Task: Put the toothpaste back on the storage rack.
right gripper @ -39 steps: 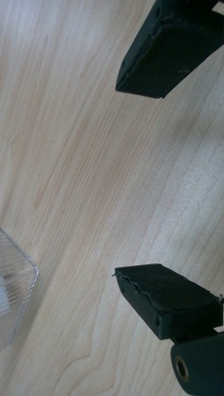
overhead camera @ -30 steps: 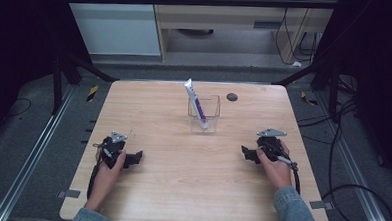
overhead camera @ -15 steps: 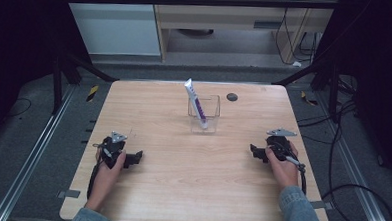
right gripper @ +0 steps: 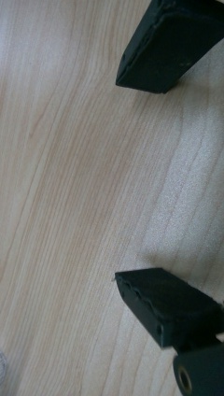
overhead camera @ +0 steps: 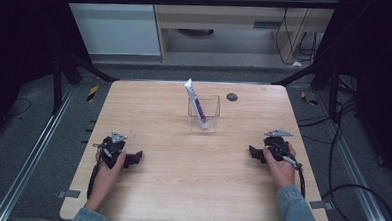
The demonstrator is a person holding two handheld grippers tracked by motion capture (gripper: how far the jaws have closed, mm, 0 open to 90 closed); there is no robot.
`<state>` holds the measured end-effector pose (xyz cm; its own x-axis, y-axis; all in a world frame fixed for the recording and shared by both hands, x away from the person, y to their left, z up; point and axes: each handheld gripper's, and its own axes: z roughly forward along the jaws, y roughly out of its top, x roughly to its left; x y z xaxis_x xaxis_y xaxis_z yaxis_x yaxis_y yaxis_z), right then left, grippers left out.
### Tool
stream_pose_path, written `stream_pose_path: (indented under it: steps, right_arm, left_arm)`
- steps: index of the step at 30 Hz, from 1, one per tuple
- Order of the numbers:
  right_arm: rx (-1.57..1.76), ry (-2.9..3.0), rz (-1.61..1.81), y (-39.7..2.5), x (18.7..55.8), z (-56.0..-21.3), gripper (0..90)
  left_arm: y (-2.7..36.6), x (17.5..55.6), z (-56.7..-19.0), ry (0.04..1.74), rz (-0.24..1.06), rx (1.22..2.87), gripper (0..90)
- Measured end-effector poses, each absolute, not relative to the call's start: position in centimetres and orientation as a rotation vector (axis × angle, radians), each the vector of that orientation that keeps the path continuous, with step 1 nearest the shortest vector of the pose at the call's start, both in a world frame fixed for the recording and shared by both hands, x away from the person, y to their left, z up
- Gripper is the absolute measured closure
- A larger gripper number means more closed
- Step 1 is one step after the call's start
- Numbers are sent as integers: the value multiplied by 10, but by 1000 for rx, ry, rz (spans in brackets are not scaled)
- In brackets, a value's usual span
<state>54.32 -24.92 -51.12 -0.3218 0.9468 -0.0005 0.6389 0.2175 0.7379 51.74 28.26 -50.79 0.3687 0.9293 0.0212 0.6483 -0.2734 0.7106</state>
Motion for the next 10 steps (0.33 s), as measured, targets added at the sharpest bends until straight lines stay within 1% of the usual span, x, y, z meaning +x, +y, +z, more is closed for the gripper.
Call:
stream_pose_path:
  steps: [3, 8, 10]
  right_arm:
    - [1464, 2043, 891, -248, 544, -511, 61]
    - [1498, 2024, 865, -248, 546, -512, 5]
    - [1515, 2007, 858, -246, 546, -512, 4]
  left_arm:
    - [283, 517, -508, 1358, 592, 2019, 0]
    - [282, 517, -508, 1356, 590, 2022, 0]
    - [282, 517, -508, 1355, 589, 2023, 0]
